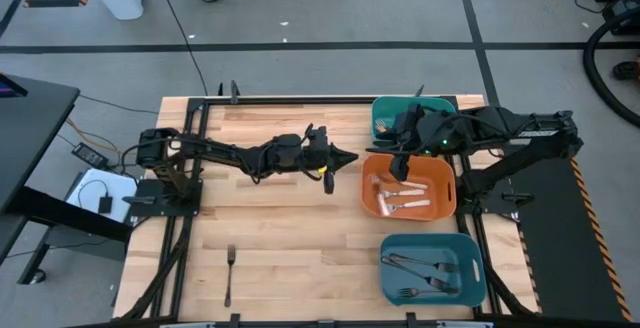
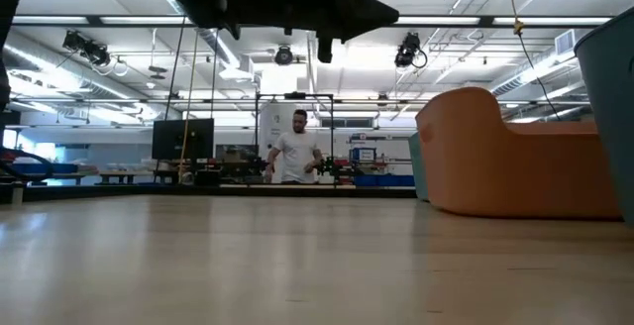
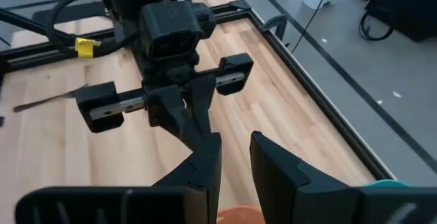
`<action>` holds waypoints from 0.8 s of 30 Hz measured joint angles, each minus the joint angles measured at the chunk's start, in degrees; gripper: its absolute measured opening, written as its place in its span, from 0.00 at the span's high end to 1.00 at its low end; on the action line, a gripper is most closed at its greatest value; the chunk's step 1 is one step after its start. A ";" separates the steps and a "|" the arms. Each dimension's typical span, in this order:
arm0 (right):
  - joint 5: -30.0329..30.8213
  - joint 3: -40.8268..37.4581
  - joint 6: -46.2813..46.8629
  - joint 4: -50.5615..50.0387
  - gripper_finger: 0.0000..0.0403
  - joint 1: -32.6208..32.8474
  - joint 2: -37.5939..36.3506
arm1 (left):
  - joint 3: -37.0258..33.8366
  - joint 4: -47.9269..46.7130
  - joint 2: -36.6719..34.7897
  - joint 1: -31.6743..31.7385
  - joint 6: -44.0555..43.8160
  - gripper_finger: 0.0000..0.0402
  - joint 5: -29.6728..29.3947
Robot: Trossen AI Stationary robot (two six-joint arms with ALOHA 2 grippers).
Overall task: Sort silverware by color (type)
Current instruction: Put the black fork into the blue bin
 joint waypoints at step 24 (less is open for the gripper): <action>-0.06 -0.02 -5.95 0.07 0.79 -4.48 0.35 | 0.09 -69.70 -25.60 -3.29 -27.85 0.81 -0.04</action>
